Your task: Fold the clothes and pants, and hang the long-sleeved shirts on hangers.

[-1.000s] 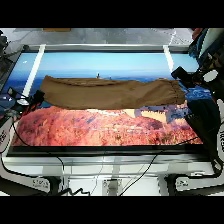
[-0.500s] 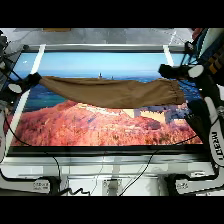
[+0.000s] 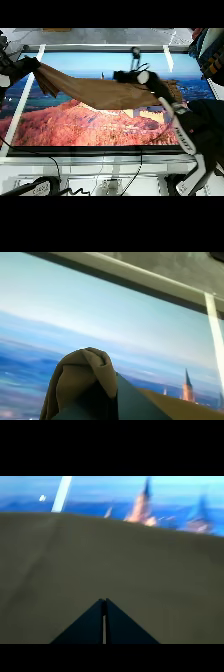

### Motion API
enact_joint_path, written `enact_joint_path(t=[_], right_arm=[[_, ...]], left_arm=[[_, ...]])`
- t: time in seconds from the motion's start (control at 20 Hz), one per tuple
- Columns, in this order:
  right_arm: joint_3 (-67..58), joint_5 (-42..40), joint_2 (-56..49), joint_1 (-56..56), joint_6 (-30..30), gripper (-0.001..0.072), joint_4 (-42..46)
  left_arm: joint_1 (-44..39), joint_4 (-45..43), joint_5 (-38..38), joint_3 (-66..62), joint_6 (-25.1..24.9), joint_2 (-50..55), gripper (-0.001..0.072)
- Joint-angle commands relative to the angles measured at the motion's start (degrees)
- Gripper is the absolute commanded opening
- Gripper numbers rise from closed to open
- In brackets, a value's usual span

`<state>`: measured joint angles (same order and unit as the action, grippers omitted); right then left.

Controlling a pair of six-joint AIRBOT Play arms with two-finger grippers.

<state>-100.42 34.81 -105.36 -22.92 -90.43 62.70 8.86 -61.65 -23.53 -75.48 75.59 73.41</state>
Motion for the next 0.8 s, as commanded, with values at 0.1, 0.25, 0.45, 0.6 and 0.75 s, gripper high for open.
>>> enact_joint_path(t=[0.1,0.25,0.45,0.6,0.75], right_arm=[[-15.15,2.97,-15.17,-10.88,-5.38,0.0017,-2.73],[-18.45,1.90,-20.37,-13.77,-8.07,0.0017,-6.29],[-18.45,-0.94,-23.37,-15.47,-8.07,0.0017,-12.83],[-18.43,-2.89,-24.06,-16.57,-8.07,0.0017,-15.85],[-18.43,-2.82,-23.82,-16.50,-7.80,0.0019,-15.61]], left_arm=[[-3.39,0.15,-2.23,-0.11,-0.22,-2.84,0.0008],[-5.77,0.61,-2.21,-0.11,-0.20,-2.89,0.0008],[-11.10,0.81,1.40,-0.11,-0.20,-2.84,0.0008],[-15.45,0.79,8.66,-0.11,-0.17,-2.38,0.0008],[-18.80,0.76,13.75,-0.09,-0.20,0.00,0.0008]])
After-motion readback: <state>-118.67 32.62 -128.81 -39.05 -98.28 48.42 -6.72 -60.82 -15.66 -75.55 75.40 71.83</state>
